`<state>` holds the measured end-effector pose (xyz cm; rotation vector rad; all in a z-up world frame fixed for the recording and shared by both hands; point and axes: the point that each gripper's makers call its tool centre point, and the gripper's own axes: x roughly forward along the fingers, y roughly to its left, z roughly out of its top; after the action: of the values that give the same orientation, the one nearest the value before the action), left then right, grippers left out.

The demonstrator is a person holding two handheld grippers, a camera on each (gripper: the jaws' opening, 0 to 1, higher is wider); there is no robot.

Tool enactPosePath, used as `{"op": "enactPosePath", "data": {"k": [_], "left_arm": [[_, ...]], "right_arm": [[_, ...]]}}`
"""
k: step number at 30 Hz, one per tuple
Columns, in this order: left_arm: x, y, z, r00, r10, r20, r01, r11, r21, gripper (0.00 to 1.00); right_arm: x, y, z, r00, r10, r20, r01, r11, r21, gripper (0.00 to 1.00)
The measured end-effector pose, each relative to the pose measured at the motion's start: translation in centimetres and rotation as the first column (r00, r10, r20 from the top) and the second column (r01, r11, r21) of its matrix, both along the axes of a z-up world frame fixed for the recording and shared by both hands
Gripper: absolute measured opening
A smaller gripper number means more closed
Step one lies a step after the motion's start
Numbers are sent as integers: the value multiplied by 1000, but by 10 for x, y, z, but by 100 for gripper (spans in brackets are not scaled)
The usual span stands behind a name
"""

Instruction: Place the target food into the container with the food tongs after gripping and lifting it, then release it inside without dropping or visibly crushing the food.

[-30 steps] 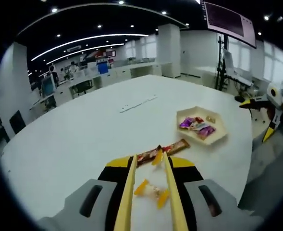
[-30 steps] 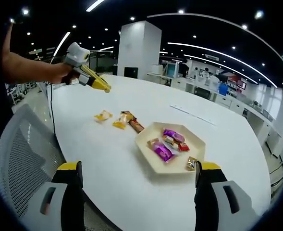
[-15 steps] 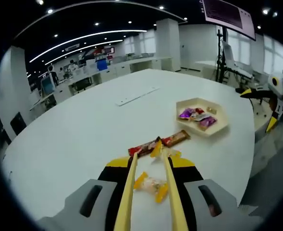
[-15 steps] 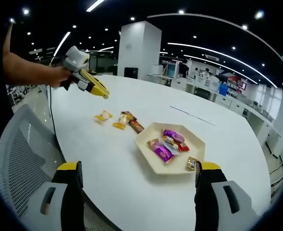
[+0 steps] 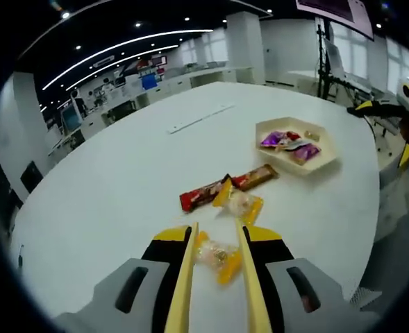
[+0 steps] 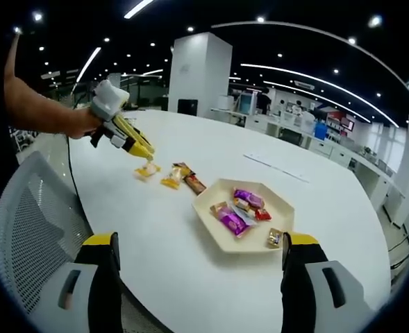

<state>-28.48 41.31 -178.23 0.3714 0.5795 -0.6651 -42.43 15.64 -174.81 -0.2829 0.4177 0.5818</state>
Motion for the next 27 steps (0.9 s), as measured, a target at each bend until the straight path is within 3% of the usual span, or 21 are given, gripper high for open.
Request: {"op": "enactPosePath", "data": {"k": [3,8,10,14,15,17,22,27], "left_arm": [[-2,-3,-4,1000,-12,-10,12,1000,9,26],[-15,-3,-18,997,-82,-12,83,991,101,26],[-17,0,-22,997,-71,-33,74,994,82,26],[-17,12,-23,998,-31,-60,36,996,76,26],[-14,25,-26,998,3,-58,4,993,118,26],[-13,33,-25,995,66,-79,-59,994,93,26],[-7,30,-20,991,100,-84,-95,994,62,26],[-6,26,-24,978,158,-139,-156,988,22,26]], "right_arm": [[0,0,0,1000,0,1,0,1000,0,95],[1,-2,1,1000,-7,7,7,1000,-1,95],[1,-1,1,1000,-6,10,6,1000,1,95],[0,-1,2,1000,-4,10,4,1000,0,95],[0,-1,1,1000,-5,6,5,1000,0,95],[1,-1,1,1000,-6,9,6,1000,1,95],[1,-1,0,1000,-5,7,5,1000,-2,95],[1,-1,0,1000,-8,6,8,1000,-3,95]]}}
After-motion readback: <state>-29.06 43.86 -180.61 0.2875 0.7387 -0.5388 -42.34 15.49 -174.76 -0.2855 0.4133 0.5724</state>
